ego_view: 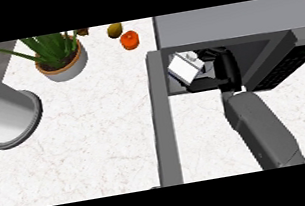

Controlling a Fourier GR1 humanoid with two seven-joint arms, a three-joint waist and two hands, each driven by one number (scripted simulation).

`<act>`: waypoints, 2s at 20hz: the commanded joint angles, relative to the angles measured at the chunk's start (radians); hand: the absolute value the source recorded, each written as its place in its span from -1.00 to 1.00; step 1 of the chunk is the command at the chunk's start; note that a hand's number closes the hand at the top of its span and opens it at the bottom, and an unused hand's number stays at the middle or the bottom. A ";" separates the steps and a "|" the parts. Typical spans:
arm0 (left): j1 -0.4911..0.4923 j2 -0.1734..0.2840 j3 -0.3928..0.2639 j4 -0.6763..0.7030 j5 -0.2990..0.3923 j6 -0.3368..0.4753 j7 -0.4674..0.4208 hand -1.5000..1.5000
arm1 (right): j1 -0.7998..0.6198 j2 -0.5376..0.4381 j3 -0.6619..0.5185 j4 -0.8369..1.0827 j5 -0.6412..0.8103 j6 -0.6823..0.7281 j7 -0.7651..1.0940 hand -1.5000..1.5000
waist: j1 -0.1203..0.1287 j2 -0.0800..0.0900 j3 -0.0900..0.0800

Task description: Pick up the milk, place it into the microwave and close the microwave

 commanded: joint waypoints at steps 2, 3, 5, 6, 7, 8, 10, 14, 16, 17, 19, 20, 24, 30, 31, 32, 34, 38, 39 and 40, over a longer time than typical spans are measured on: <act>-0.064 0.009 0.017 0.075 -0.018 -0.017 -0.016 -1.00 | -0.149 -0.015 -0.074 0.286 0.011 0.023 -0.157 1.00 | 0.009 0.012 0.000; 0.012 0.009 0.031 0.028 0.015 -0.043 -0.010 -1.00 | -0.168 -0.029 -0.086 0.326 0.016 0.019 -0.187 1.00 | 0.030 0.017 0.001; -0.048 0.008 0.002 0.049 -0.001 -0.028 0.012 -1.00 | -0.244 -0.045 -0.097 0.384 0.035 -0.005 -0.207 1.00 | 0.028 0.019 0.001; -0.100 0.044 0.040 0.077 0.015 -0.009 0.029 -1.00 | -0.239 -0.021 -0.104 0.400 0.039 -0.033 -0.269 1.00 | 0.023 0.020 0.001; -0.054 0.028 0.053 0.083 0.030 -0.046 -0.012 -1.00 | -0.277 -0.040 -0.110 0.427 0.042 -0.026 -0.250 1.00 | 0.026 0.016 0.001; -0.083 0.034 0.049 0.121 0.019 -0.049 -0.021 -1.00 | -0.293 -0.046 -0.122 0.458 0.041 -0.033 -0.269 1.00 | 0.029 0.020 0.001; -0.089 0.004 0.018 0.106 -0.028 -0.040 -0.032 -1.00 | -0.324 -0.044 -0.125 0.506 0.058 -0.064 -0.288 1.00 | 0.032 0.021 0.001; -0.080 0.009 0.027 0.103 -0.002 -0.048 -0.007 -1.00 | -0.363 -0.071 -0.110 0.562 0.113 -0.153 -0.319 1.00 | 0.039 0.023 0.001; -0.091 0.038 0.050 0.093 0.027 -0.054 0.012 -1.00 | -0.392 -0.081 -0.078 0.577 0.165 -0.252 -0.303 1.00 | 0.040 0.022 0.001; -0.070 0.026 0.055 0.119 0.020 -0.074 -0.028 -1.00 | -0.420 -0.067 -0.055 0.602 0.194 -0.297 -0.265 1.00 | 0.054 0.023 0.000; -0.077 0.020 0.044 0.115 0.013 -0.069 -0.015 -1.00 | -0.421 -0.065 -0.042 0.618 0.224 -0.352 -0.306 1.00 | 0.049 0.023 0.001; -0.048 0.015 0.049 0.071 0.009 -0.074 -0.026 -1.00 | -0.419 -0.043 -0.051 0.631 0.221 -0.401 -0.307 1.00 | 0.067 0.026 0.002; -0.096 0.016 0.038 0.144 -0.018 -0.078 -0.042 -1.00 | -0.452 -0.076 -0.051 0.677 0.250 -0.486 -0.269 1.00 | 0.059 0.031 0.000; -0.143 0.037 0.041 0.160 -0.016 -0.071 -0.025 -1.00 | -0.457 -0.078 -0.110 0.678 0.213 -0.510 -0.283 1.00 | 0.073 0.046 0.003; -0.144 0.050 0.051 0.131 -0.001 -0.069 -0.011 -1.00 | -0.463 -0.120 -0.116 0.689 0.214 -0.494 -0.270 1.00 | 0.074 0.045 0.003; -0.120 0.050 0.048 0.102 0.000 -0.077 -0.002 -1.00 | -0.486 -0.129 -0.118 0.703 0.216 -0.486 -0.239 1.00 | 0.083 0.043 0.004; -0.147 0.046 0.040 0.158 -0.008 -0.079 -0.013 -1.00 | -0.457 -0.128 -0.123 0.706 0.218 -0.515 -0.272 1.00 | 0.078 0.048 0.003; -0.158 0.039 0.024 0.141 -0.020 -0.072 -0.003 -1.00 | -0.451 -0.166 -0.122 0.738 0.233 -0.503 -0.259 1.00 | 0.091 0.055 0.004; -0.186 0.059 0.057 0.176 -0.006 -0.063 -0.008 -1.00 | -0.469 -0.171 -0.126 0.740 0.230 -0.482 -0.246 1.00 | 0.087 0.053 0.003; -0.181 0.064 0.046 0.174 -0.013 -0.080 -0.012 -1.00 | -0.446 -0.182 -0.130 0.745 0.229 -0.496 -0.259 1.00 | 0.093 0.058 0.004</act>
